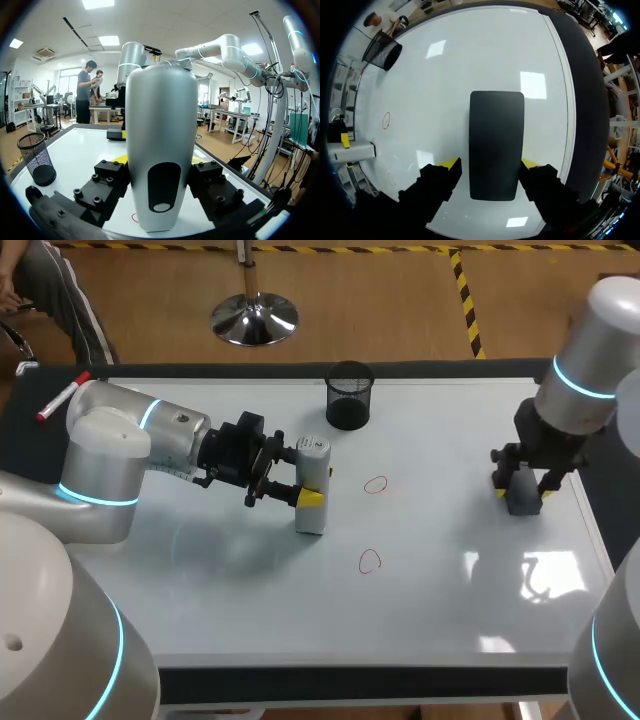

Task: Pick up the inspection probe, press it on each red-marked spot on the whiteboard one by one, put down the probe, pick up the eraser, and wipe off all the red marks.

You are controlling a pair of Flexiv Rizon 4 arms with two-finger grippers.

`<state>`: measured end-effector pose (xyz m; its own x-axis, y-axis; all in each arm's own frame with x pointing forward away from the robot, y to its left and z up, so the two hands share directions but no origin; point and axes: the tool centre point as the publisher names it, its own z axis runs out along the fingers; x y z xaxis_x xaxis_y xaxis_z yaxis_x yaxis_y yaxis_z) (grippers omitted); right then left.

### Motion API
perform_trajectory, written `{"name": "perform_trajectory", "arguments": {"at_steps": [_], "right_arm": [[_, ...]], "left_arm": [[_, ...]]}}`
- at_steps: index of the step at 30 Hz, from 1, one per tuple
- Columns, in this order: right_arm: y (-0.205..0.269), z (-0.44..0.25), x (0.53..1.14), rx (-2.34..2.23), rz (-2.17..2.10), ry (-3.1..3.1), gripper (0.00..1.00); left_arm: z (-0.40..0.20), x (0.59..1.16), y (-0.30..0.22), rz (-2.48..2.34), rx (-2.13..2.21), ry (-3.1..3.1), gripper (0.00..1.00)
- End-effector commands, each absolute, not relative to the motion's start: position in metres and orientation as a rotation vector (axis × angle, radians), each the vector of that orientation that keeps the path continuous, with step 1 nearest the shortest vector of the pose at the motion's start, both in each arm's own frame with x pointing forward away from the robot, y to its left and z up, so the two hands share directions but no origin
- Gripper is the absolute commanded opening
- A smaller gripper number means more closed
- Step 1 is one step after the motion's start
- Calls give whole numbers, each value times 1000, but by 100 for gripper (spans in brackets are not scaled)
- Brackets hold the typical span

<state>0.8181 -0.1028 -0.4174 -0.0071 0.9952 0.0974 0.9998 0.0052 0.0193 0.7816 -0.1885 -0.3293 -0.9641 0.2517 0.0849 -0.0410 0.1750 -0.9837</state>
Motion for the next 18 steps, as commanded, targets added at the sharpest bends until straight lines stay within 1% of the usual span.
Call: {"name": "perform_trajectory", "arguments": {"at_steps": [1,2,4,5,6,7,8,9,18], "right_arm": [[-101,-422,822,-2175,-118,-2187,73],[-101,-422,822,-2176,-117,-2187,71],[-100,-423,823,-2179,-114,-2188,50],[-100,-423,823,-2180,-113,-2189,48],[-100,-423,823,-2181,-112,-2190,44],[-100,-423,823,-2182,-111,-2191,34],[-100,-423,823,-2186,-110,-2192,11],[-99,-423,823,-2191,-108,-2193,0],[-95,-410,817,-2204,-102,-2217,0]], "left_arm": [[-339,780,-189,1875,-204,-2218,0],[-339,780,-189,1875,-204,-2218,0],[-339,780,-189,1875,-204,-2218,0],[-339,780,-189,1875,-204,-2218,0],[-339,780,-189,1875,-204,-2218,0],[-339,780,-189,1875,-204,-2218,0],[-339,780,-189,1875,-204,-2218,0],[-339,780,-189,1875,-204,-2218,0],[-339,780,-189,1875,-204,-2218,0]]}}
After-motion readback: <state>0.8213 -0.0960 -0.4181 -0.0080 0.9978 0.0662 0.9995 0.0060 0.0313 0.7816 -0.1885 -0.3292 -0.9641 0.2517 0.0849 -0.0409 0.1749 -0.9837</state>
